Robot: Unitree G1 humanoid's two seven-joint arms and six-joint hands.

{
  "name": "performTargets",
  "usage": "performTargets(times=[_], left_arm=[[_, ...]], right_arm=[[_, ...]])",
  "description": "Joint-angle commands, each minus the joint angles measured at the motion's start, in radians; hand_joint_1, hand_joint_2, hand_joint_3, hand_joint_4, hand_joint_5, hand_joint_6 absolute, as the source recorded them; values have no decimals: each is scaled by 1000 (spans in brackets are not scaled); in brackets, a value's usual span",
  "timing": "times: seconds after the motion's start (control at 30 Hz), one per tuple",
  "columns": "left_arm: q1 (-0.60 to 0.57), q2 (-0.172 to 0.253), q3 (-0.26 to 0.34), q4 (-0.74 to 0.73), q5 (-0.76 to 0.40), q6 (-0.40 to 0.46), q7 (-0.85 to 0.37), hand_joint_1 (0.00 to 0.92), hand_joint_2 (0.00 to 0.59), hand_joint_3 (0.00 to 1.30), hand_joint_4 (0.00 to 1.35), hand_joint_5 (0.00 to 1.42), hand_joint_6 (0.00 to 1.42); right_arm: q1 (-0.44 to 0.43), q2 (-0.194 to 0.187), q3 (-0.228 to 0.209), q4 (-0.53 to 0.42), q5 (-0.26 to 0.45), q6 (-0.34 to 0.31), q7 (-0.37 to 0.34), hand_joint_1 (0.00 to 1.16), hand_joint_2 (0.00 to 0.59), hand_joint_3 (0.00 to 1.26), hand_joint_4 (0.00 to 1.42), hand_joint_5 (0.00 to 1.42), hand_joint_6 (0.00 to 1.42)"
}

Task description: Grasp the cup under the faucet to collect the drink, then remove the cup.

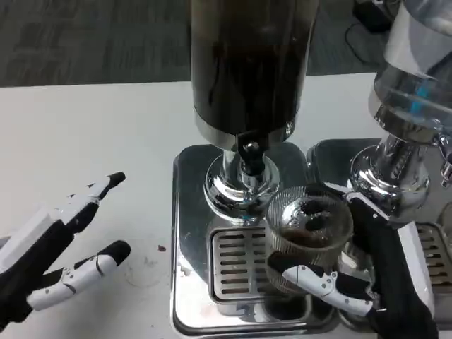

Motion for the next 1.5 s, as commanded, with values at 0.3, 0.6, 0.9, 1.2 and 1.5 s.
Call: performTargets(times=[0.3,0.6,0.9,1.2,1.5], left_arm=[[85,68,39,-82,-30,-39,-41,0,233,0,0,0,0],[130,59,73,-146,-40,-15,-41,0,236,0,0,0,0],[161,47,80,-192,-51,14,-48,0,236,0,0,0,0],[170,25,73,-242,-37,55,-43,0,236,0,0,0,0],[189,-1,72,-303,-22,105,-44,0,236,0,0,0,0]], right_arm=[[71,-7,-2,-164,82,-9,87,941,135,595,636,883,1168],[137,-20,3,-279,140,30,166,933,140,596,636,883,1172],[181,-28,15,-365,159,65,220,924,142,600,636,893,1176],[230,-35,-11,-411,179,62,221,912,140,610,653,908,1176],[227,-55,-43,-421,229,81,263,909,139,617,661,911,1186]])
